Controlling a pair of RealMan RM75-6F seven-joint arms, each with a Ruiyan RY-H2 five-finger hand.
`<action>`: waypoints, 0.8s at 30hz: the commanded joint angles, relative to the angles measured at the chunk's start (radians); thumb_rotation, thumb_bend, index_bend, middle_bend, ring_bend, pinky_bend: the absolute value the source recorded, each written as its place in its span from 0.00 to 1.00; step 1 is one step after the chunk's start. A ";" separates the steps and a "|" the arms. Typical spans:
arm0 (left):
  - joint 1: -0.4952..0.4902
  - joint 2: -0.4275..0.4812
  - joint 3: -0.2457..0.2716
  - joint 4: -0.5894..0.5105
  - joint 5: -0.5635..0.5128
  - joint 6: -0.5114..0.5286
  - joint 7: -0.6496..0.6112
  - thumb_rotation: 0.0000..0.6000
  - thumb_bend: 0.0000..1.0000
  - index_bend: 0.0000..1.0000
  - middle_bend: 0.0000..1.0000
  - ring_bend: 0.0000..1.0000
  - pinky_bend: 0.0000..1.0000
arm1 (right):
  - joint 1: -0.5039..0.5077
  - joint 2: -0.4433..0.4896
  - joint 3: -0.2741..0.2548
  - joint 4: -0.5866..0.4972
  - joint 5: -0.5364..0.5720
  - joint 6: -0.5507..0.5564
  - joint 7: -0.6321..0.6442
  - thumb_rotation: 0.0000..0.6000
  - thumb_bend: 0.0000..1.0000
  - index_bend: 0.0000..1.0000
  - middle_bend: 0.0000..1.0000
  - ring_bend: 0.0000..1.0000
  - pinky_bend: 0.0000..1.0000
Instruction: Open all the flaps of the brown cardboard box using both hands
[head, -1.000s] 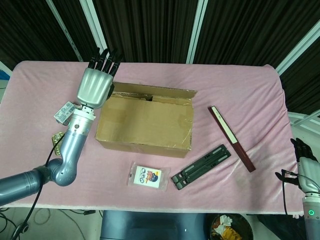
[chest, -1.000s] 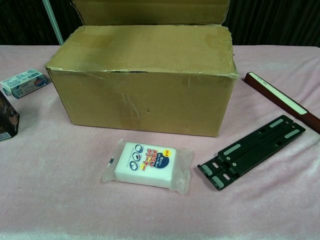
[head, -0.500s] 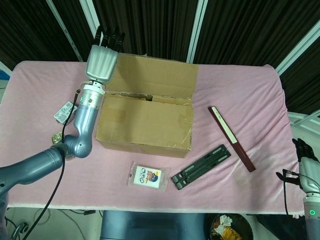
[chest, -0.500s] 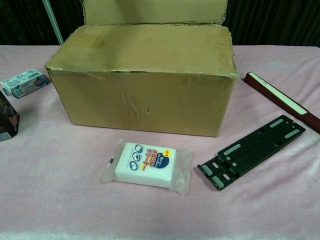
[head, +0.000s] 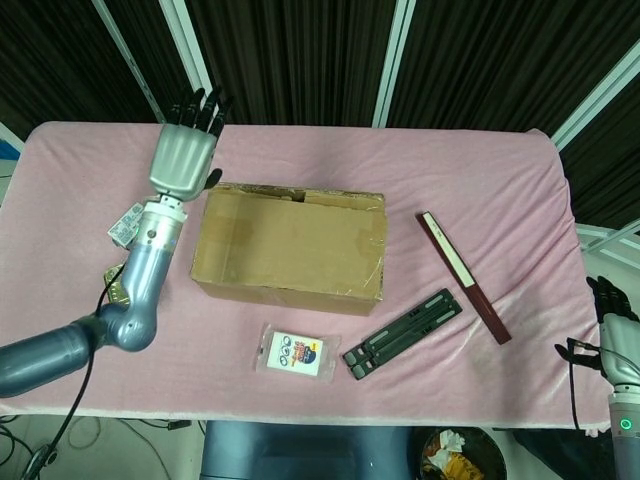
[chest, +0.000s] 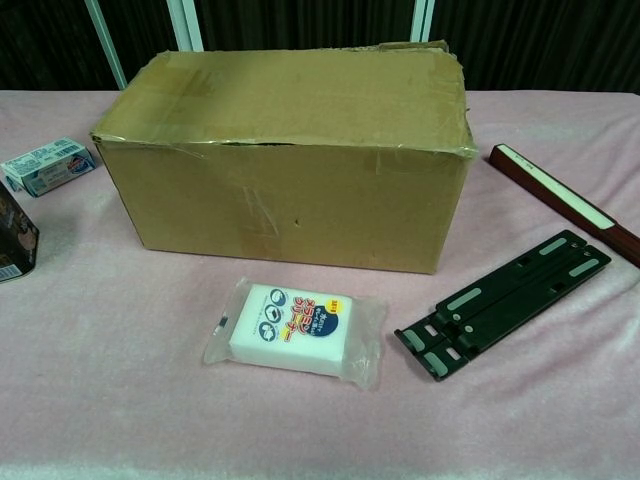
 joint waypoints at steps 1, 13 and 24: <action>0.231 0.196 0.121 -0.296 0.095 0.159 -0.097 1.00 0.15 0.00 0.00 0.00 0.00 | 0.001 0.004 0.003 -0.008 -0.004 0.014 -0.017 1.00 0.20 0.00 0.00 0.00 0.24; 0.598 0.303 0.391 -0.354 0.386 0.451 -0.326 1.00 0.13 0.00 0.00 0.00 0.00 | 0.060 0.021 0.045 -0.094 -0.014 0.023 -0.135 1.00 0.22 0.00 0.00 0.00 0.24; 0.754 0.228 0.459 -0.206 0.408 0.534 -0.500 1.00 0.14 0.00 0.00 0.00 0.00 | 0.323 0.049 0.228 -0.220 0.105 -0.219 -0.160 1.00 0.78 0.11 0.10 0.11 0.26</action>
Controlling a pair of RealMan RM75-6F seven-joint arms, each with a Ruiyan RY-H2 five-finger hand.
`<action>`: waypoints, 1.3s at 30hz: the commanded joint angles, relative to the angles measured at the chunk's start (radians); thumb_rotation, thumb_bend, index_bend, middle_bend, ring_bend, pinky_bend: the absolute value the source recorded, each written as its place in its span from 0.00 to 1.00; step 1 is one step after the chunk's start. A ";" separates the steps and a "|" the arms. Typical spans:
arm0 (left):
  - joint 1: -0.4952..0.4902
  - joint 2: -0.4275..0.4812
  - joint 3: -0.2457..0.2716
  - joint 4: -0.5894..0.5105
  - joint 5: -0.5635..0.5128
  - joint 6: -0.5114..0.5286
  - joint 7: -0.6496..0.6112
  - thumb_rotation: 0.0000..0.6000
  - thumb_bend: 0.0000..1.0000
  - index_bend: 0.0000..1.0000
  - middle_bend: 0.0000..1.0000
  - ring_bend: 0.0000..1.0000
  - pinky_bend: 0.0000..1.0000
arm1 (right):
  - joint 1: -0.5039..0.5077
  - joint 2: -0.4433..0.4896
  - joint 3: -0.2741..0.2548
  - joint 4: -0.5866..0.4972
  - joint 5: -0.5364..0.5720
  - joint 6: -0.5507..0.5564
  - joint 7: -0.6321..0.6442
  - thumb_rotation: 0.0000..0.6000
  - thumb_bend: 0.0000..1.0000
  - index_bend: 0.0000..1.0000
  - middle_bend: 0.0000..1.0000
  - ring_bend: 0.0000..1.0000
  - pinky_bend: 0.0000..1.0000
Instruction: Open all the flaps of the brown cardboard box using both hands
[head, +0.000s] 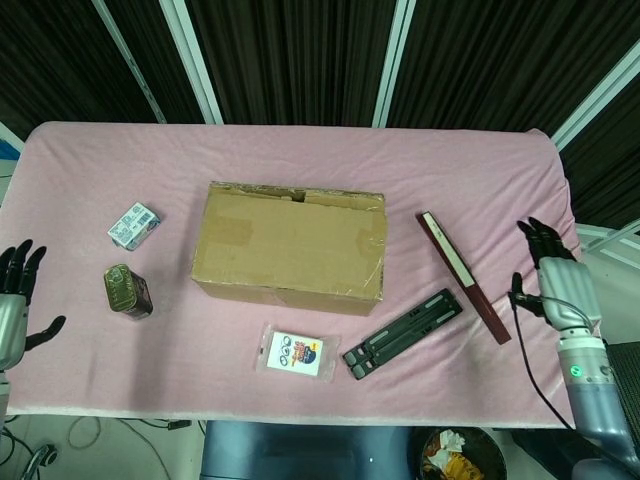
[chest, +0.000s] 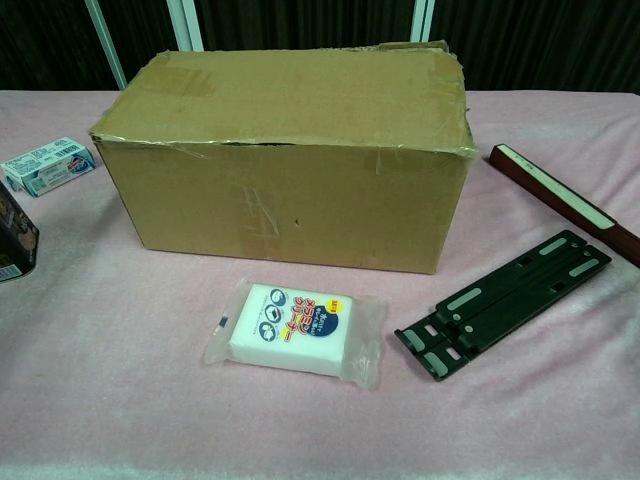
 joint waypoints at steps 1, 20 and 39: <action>0.030 -0.034 0.009 0.050 0.004 0.006 -0.056 1.00 0.14 0.00 0.00 0.00 0.00 | 0.146 -0.004 0.093 -0.019 0.096 -0.123 -0.035 1.00 0.78 0.13 0.11 0.13 0.27; 0.068 -0.062 -0.035 0.139 0.011 -0.044 -0.198 1.00 0.15 0.00 0.00 0.00 0.00 | 0.567 -0.302 0.147 0.256 0.383 -0.251 -0.209 1.00 0.78 0.28 0.27 0.28 0.36; 0.080 -0.063 -0.068 0.148 0.007 -0.087 -0.216 1.00 0.15 0.00 0.00 0.00 0.00 | 0.653 -0.405 0.129 0.306 0.470 -0.224 -0.196 1.00 0.78 0.28 0.27 0.29 0.36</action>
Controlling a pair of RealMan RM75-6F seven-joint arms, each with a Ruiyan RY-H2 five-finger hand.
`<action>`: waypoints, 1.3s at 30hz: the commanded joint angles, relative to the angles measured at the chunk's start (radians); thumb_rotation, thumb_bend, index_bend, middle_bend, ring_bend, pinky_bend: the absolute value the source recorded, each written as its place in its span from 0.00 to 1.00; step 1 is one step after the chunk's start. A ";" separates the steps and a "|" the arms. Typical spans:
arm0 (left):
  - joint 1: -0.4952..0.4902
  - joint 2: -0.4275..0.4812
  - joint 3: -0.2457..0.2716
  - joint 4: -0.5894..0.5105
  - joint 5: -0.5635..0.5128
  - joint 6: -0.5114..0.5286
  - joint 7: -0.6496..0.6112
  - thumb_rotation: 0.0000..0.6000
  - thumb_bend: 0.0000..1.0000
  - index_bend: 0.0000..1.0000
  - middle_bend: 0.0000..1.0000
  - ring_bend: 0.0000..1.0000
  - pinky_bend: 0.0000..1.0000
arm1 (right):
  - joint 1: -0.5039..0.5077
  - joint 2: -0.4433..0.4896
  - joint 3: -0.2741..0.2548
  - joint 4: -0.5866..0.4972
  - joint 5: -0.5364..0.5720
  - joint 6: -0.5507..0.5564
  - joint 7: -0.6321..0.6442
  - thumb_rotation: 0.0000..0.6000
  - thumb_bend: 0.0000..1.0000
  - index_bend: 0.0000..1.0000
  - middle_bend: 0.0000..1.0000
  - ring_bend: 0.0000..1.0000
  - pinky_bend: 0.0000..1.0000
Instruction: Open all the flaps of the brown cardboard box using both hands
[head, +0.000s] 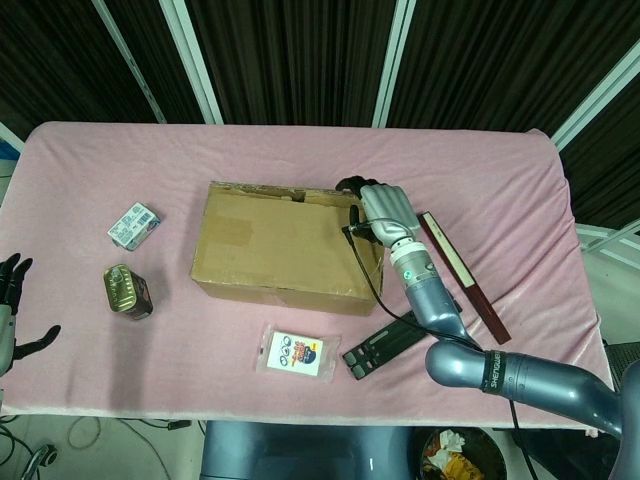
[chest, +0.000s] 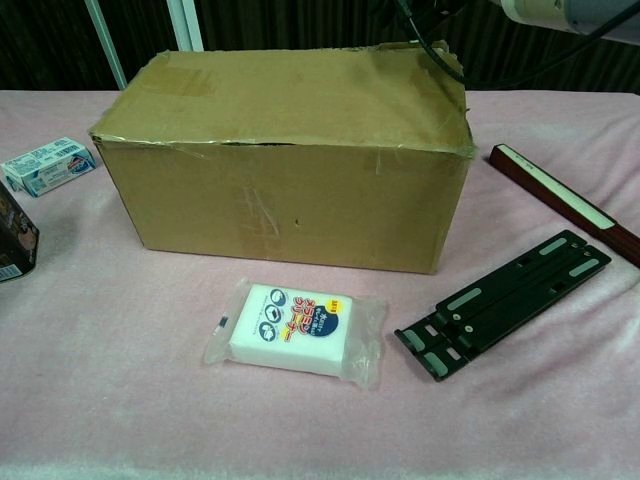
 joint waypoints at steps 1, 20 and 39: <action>0.001 0.000 -0.004 0.001 -0.001 -0.006 -0.002 1.00 0.15 0.00 0.00 0.00 0.00 | 0.005 -0.009 -0.007 0.002 0.015 0.007 0.002 1.00 0.78 0.28 0.27 0.29 0.36; 0.015 -0.002 -0.036 0.002 0.019 -0.024 -0.007 1.00 0.15 0.00 0.00 0.00 0.00 | 0.050 -0.013 0.004 -0.067 0.079 0.046 0.008 1.00 0.78 0.17 0.36 0.43 0.51; 0.027 -0.004 -0.054 0.008 0.041 -0.022 -0.025 1.00 0.15 0.00 0.00 0.00 0.00 | 0.113 0.064 0.111 -0.268 0.236 0.126 0.007 1.00 0.56 0.06 0.32 0.40 0.52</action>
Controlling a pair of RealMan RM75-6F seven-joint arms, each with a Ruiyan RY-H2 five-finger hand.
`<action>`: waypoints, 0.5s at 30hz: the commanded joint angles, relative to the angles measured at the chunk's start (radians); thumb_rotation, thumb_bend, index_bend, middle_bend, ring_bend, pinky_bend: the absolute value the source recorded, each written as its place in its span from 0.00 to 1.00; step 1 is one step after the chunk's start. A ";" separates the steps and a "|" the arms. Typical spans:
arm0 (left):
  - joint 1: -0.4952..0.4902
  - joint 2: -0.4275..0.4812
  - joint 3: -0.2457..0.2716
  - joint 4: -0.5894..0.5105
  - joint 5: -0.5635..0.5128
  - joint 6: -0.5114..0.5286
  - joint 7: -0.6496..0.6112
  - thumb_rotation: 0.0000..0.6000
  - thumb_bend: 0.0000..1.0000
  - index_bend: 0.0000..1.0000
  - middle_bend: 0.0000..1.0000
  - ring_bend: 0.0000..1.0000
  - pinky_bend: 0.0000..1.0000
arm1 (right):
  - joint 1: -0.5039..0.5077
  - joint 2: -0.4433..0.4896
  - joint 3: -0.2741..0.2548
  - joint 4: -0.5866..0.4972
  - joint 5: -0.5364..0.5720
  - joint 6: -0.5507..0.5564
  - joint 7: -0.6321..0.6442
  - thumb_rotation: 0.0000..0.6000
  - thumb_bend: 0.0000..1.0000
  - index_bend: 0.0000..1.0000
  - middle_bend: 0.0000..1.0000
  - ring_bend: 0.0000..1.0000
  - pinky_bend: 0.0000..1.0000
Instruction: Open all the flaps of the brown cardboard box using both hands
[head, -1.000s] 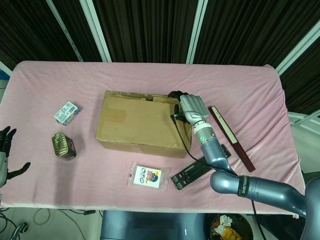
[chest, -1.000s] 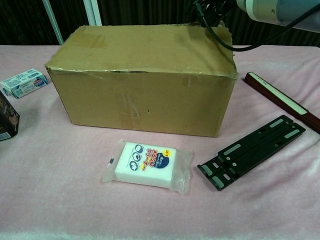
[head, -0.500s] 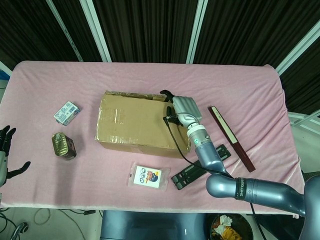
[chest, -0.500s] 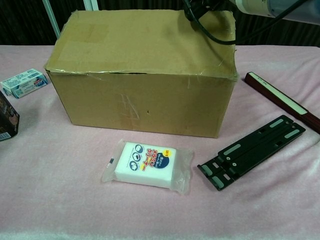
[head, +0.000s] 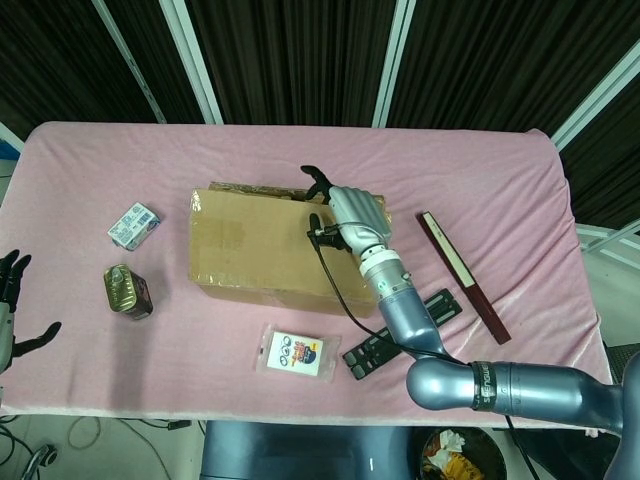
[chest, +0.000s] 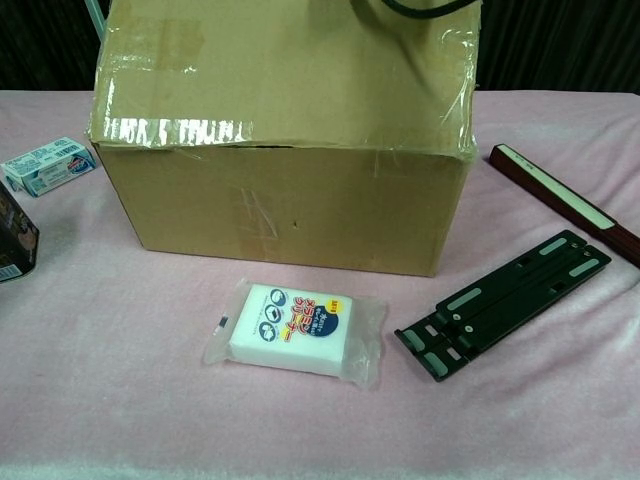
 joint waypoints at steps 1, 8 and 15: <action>0.001 0.000 -0.002 0.000 0.001 0.000 0.000 1.00 0.16 0.00 0.00 0.00 0.00 | 0.018 0.027 0.026 -0.041 0.069 0.010 -0.010 1.00 0.53 0.05 0.32 0.40 0.52; 0.004 0.000 -0.005 0.000 0.004 -0.004 -0.001 1.00 0.16 0.00 0.00 0.00 0.00 | 0.046 0.100 0.047 -0.140 0.227 0.014 -0.041 1.00 0.41 0.01 0.31 0.40 0.52; 0.006 -0.003 -0.007 0.000 0.010 -0.005 0.003 1.00 0.16 0.00 0.00 0.00 0.00 | 0.063 0.144 0.067 -0.217 0.252 0.021 -0.024 1.00 0.40 0.01 0.31 0.40 0.55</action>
